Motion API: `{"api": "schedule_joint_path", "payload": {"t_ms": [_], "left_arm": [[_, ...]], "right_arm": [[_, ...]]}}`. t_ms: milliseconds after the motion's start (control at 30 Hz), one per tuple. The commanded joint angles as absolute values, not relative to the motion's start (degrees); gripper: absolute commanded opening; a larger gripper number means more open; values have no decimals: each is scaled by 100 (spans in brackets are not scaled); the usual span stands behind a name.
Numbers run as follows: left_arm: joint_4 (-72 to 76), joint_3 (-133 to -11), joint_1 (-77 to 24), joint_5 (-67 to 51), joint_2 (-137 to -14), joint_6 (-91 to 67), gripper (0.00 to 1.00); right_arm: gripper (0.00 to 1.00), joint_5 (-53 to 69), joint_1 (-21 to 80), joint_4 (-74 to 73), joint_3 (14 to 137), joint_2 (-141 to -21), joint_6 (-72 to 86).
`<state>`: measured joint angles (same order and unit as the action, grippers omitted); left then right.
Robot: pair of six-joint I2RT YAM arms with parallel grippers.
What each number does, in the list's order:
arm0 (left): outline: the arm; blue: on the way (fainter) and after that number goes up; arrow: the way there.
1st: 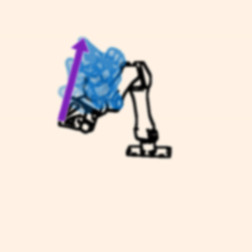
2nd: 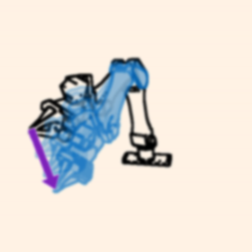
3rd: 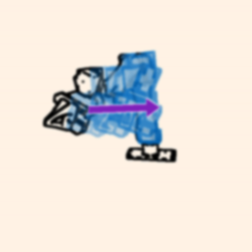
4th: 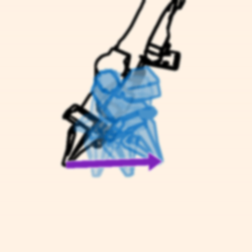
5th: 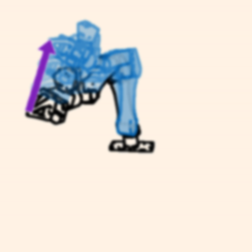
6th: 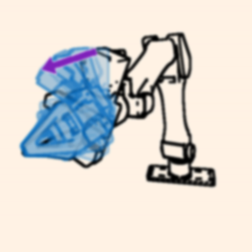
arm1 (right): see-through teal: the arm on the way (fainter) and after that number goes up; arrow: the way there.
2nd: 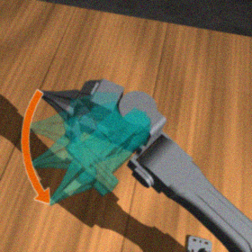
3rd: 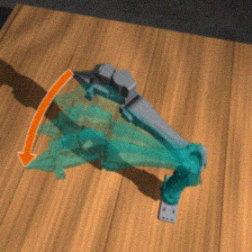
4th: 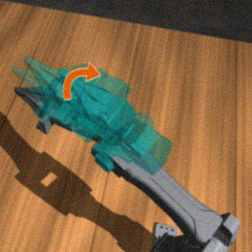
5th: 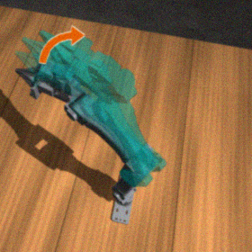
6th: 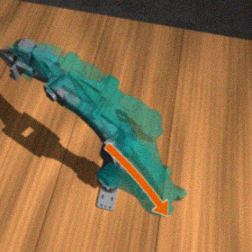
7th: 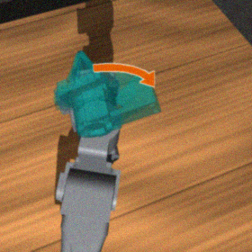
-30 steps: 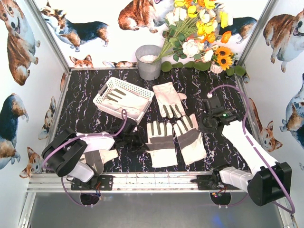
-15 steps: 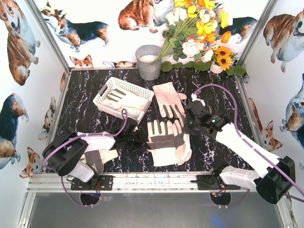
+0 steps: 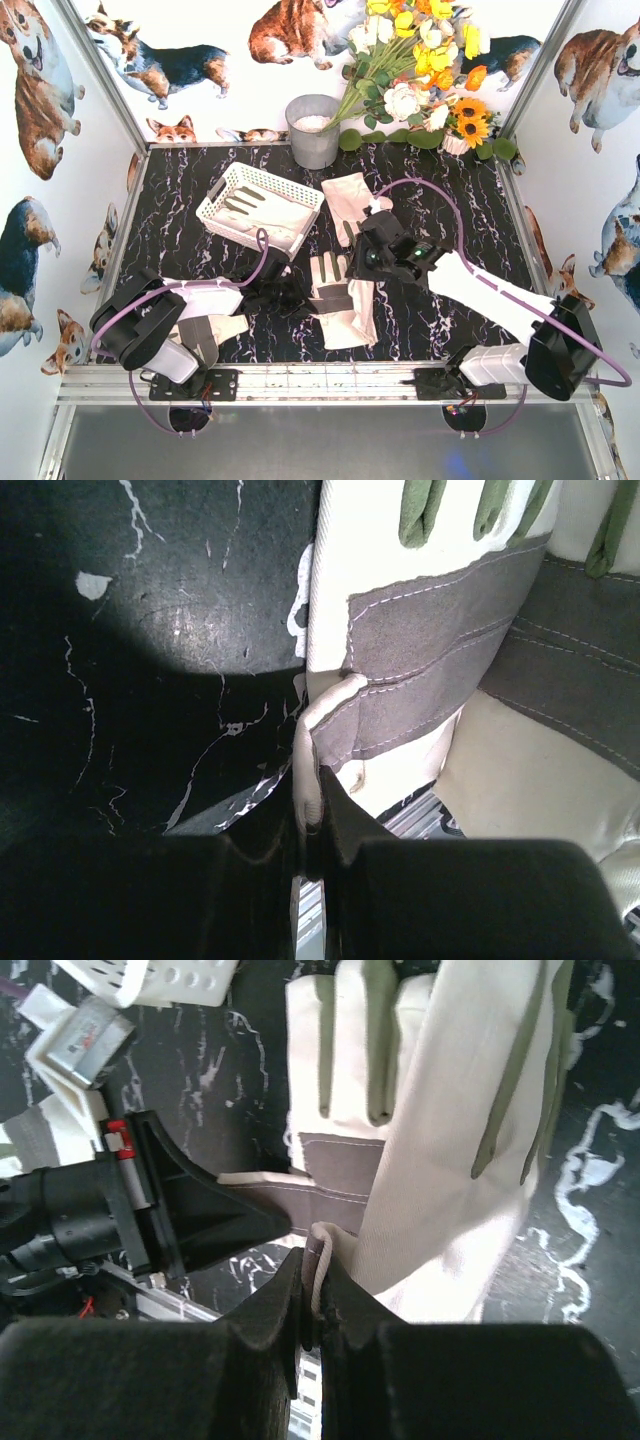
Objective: Put the gloves into the storage basket
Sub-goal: Turn over the glove in the glove.
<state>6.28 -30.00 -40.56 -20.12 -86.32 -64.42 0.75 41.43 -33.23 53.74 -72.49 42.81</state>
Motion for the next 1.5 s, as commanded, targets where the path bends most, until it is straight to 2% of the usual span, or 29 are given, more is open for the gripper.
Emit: {"api": "schedule_joint_path", "payload": {"t_ms": [0, 633, 1200, 1233, 1300, 1367, 1467], "left_arm": [[787, -3101, -4091, -1977, -8735, -6390, 0], [844, -3069, -4091, -1978, -8793, -6356, 0], [879, -3070, -4093, -1970, -8819, -6346, 0], [879, -3062, -4092, -1969, -8799, -6346, 0], [870, -3038, -4095, -1938, -8744, -6338, 0], [851, -2986, -4091, -1913, -8662, -6337, 5], [773, -2935, -4095, -1890, -8548, -6328, 12]], "right_arm": [[0, 477, 4229, -2402, 5335, -7407, 4422], [0, 1626, 4410, -758, 4907, -8586, 4847], [0, 1806, 4554, -834, 4998, -9181, 4644], [5, 1818, 4553, -832, 5001, -9139, 4619], [23, 1806, 4553, -864, 5012, -8993, 4560], [37, 1740, 4553, -1073, 5054, -8733, 4465], [52, 1507, 4544, -1654, 5218, -8393, 4270]]}}
